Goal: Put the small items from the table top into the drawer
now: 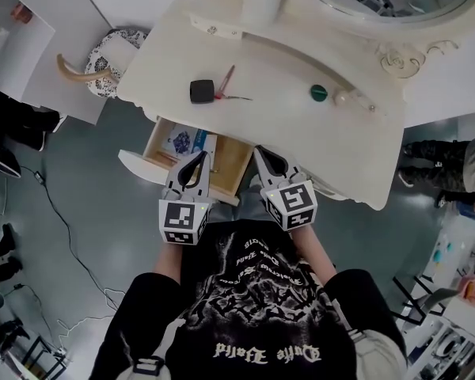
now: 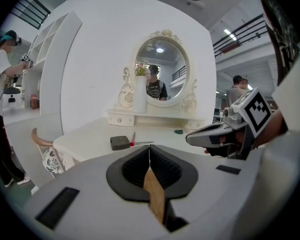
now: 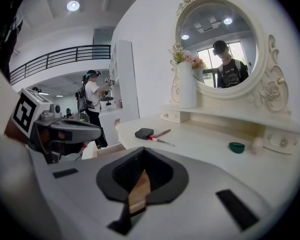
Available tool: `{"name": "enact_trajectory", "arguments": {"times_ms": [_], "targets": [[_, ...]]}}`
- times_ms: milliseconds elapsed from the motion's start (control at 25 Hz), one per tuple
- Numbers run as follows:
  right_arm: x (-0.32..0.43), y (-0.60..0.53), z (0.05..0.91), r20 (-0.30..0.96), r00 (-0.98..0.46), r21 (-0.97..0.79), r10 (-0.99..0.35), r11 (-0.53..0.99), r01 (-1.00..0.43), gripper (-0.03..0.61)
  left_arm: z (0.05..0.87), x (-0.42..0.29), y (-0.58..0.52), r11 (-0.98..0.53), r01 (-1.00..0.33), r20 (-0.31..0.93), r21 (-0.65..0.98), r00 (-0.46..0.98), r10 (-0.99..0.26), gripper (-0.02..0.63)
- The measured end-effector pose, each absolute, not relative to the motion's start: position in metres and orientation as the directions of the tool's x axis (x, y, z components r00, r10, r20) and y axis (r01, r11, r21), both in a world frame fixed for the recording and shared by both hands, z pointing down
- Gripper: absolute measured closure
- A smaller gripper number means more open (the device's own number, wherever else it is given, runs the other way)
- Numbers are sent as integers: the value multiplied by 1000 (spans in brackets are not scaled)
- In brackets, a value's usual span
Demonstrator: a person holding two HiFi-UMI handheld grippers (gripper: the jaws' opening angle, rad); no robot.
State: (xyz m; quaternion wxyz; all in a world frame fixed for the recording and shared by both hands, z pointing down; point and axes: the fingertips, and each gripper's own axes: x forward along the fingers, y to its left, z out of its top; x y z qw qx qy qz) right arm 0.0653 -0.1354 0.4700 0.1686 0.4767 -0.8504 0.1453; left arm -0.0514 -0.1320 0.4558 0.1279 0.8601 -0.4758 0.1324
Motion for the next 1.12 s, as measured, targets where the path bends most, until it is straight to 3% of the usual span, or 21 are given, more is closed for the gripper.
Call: {"name": "enact_trajectory", "arguments": {"times_ms": [1120], "targets": [[71,-133,473,449,-490,-9,-747,544,-839,569,452,-47,-131,-494,-864,336,99,497,-800,598]]}}
